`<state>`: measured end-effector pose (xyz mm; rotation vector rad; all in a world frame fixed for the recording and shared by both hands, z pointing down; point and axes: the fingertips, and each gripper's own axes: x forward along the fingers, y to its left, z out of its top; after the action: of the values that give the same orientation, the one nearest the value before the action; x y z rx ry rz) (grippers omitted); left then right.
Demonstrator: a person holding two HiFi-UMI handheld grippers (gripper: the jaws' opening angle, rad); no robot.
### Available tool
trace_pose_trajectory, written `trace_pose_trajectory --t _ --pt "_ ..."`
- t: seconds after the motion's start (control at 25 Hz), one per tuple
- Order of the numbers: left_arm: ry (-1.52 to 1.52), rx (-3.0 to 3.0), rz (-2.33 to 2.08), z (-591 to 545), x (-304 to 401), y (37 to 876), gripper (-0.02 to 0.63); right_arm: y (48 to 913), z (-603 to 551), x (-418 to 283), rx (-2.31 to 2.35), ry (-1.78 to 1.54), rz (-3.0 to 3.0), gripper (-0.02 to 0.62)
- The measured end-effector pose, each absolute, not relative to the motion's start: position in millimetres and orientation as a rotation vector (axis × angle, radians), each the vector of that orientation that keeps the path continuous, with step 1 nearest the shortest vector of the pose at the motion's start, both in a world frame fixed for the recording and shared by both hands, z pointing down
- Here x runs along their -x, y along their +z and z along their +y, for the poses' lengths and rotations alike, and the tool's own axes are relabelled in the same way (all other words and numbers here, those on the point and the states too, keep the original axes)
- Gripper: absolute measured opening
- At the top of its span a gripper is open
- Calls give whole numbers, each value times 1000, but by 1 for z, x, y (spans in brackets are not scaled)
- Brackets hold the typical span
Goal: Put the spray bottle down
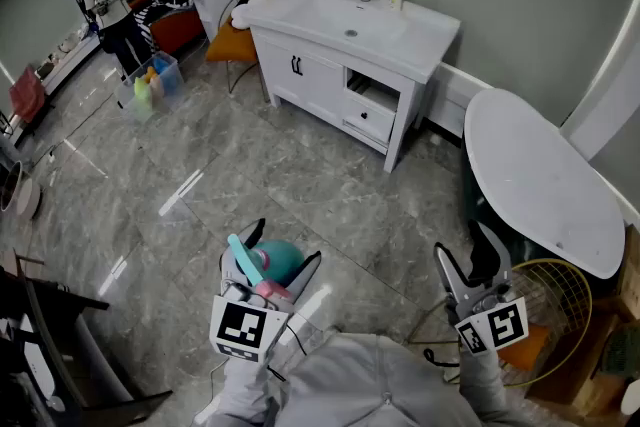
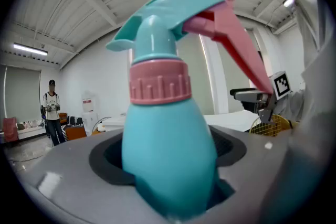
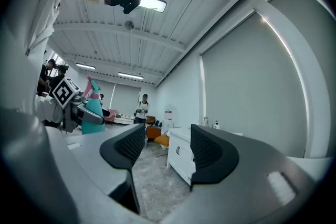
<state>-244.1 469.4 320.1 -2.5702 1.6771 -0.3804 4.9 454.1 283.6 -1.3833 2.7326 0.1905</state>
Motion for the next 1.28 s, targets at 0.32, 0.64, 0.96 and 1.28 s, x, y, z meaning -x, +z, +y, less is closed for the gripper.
trace_pose_trajectory --t 0.32,0.64,0.96,1.28 --pt "-387 2583 1673 468 237 324 453 286 454 -12 1390 182 2743 272" --pt "-389 2587 1675 465 240 326 453 284 451 -11 1385 177 2733 272" --pt "-381 2576 1679 465 255 322 453 277 452 -2 1366 146 2685 272" --pt "-376 2599 1649 455 269 325 453 280 450 10 1408 137 2661 272"
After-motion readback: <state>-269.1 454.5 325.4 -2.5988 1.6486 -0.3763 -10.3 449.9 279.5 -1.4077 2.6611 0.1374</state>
